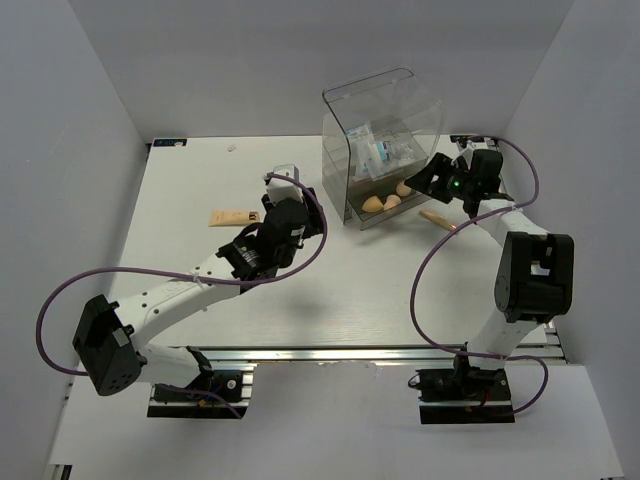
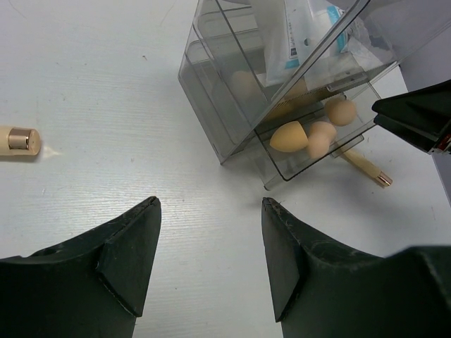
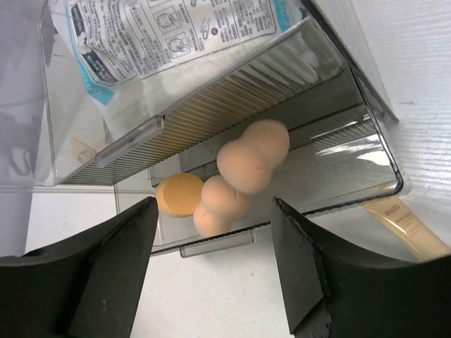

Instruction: Organize the makeup

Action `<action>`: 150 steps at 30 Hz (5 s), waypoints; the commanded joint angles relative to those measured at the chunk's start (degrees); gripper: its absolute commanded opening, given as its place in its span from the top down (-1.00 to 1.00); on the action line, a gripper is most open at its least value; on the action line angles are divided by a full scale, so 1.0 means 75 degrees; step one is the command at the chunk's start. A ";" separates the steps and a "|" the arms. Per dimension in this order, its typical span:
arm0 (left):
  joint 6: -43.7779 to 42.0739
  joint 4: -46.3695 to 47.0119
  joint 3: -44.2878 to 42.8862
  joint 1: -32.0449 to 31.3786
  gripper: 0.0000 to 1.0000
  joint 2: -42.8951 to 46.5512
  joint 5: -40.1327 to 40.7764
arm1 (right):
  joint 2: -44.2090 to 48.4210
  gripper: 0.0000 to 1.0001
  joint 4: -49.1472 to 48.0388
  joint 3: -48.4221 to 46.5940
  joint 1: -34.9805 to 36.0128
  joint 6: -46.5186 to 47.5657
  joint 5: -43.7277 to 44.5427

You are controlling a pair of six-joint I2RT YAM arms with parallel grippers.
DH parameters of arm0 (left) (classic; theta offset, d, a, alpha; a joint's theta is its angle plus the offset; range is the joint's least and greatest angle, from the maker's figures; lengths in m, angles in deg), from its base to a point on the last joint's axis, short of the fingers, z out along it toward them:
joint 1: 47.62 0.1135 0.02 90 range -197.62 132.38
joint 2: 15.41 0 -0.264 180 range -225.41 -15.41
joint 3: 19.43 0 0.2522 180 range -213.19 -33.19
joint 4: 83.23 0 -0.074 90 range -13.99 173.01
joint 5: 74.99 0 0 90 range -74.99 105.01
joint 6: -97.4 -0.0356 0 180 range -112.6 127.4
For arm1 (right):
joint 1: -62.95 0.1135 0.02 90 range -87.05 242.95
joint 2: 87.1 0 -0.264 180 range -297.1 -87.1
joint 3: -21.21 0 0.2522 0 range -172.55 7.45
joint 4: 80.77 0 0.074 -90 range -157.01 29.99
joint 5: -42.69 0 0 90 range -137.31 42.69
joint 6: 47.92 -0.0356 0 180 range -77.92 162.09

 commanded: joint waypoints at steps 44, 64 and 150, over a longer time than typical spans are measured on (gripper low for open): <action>0.0589 0.0016 0.0583 0.0133 0.74 0.0733 -0.0028 | -0.0261 0.25 0.0167 0.0278 0.1567 1.1792 0.0826; 0.0742 0.0063 0.0841 0.0261 0.71 0.0827 -0.0063 | -0.0427 -0.36 -0.0068 -0.0005 0.1767 1.1267 0.0968; 0.2160 -0.0101 0.1216 0.1023 0.63 0.0698 -0.1130 | -0.2793 0.94 -0.4791 0.1015 0.0537 -0.4297 -0.0053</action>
